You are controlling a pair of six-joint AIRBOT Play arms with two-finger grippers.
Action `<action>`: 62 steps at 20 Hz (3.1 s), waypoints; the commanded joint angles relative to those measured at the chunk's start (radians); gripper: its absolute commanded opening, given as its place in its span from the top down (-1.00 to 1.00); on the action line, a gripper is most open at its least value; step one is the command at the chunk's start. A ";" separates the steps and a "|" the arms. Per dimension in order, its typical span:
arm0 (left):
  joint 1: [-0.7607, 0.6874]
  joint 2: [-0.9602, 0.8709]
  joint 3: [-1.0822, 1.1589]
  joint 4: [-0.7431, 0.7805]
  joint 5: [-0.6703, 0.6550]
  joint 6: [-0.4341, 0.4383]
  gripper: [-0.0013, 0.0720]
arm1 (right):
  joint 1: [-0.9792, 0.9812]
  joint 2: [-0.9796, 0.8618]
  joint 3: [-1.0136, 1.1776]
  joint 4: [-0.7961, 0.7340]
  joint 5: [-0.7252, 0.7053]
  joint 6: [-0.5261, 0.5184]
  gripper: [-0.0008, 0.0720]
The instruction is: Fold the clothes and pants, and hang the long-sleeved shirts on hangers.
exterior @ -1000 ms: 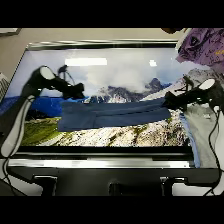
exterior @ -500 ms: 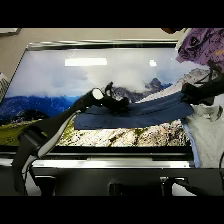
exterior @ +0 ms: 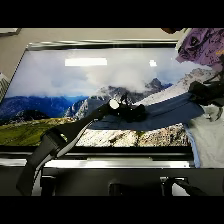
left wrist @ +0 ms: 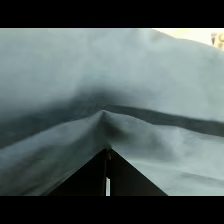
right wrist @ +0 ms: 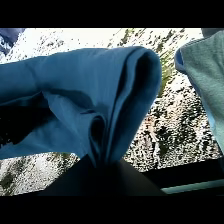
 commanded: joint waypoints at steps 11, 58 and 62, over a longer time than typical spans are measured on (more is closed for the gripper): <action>0.471 0.486 0.016 0.643 -0.643 -0.060 0.92 | 0.414 -0.035 0.001 0.260 -0.307 0.311 0.90; 0.752 0.708 0.016 0.719 -0.753 0.005 0.92 | 0.076 -0.351 -0.542 0.791 -0.428 -0.437 -0.82; 0.752 0.708 0.016 0.729 -0.753 0.004 0.92 | 0.129 -0.437 -0.545 0.843 -0.456 -0.494 -0.59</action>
